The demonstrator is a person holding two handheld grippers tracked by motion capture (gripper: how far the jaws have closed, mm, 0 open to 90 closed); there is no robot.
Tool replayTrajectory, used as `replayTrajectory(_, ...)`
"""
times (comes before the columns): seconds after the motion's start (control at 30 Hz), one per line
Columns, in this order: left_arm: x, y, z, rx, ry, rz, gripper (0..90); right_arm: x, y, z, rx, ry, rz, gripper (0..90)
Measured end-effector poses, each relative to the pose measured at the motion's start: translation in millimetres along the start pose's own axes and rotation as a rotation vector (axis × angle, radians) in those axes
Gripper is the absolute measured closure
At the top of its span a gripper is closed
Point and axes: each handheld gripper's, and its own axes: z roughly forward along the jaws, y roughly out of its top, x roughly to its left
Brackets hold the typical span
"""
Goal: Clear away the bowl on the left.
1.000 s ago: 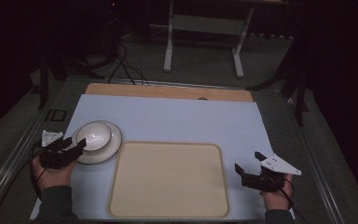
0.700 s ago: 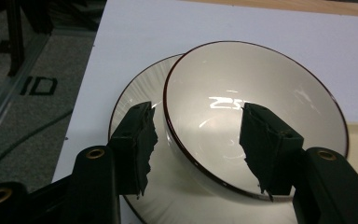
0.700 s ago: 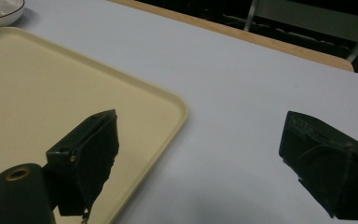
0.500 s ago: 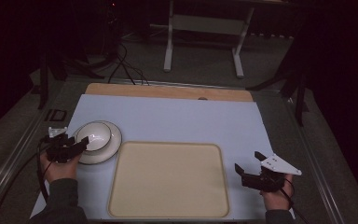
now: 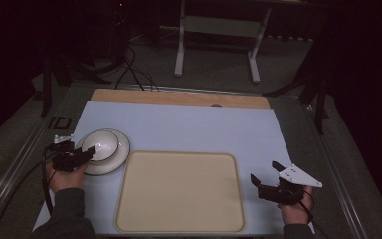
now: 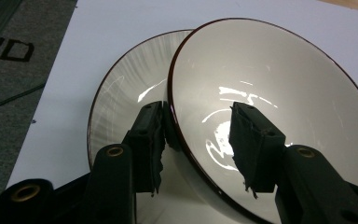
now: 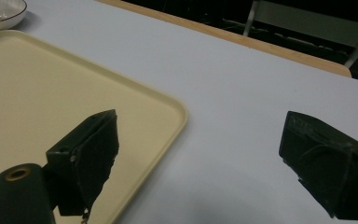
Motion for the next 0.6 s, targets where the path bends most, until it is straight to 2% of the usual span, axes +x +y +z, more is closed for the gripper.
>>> replayTrajectory(0.17,3.2,1.0,2.7,0.003,-0.011,-0.020,60.7,-0.1,-0.1,0.1,0.001,0.001,0.000,11.4)
replayTrajectory(0.43,5.7,0.8,9.9,0.065,-0.022,-0.050,60.8,-0.6,0.1,-0.6,-0.005,-0.002,0.000,11.5)
replayTrajectory(0.6,7.8,0.3,10.4,0.076,-0.046,-0.072,61.9,-0.6,0.2,-1.5,-0.008,-0.007,0.001,11.5)
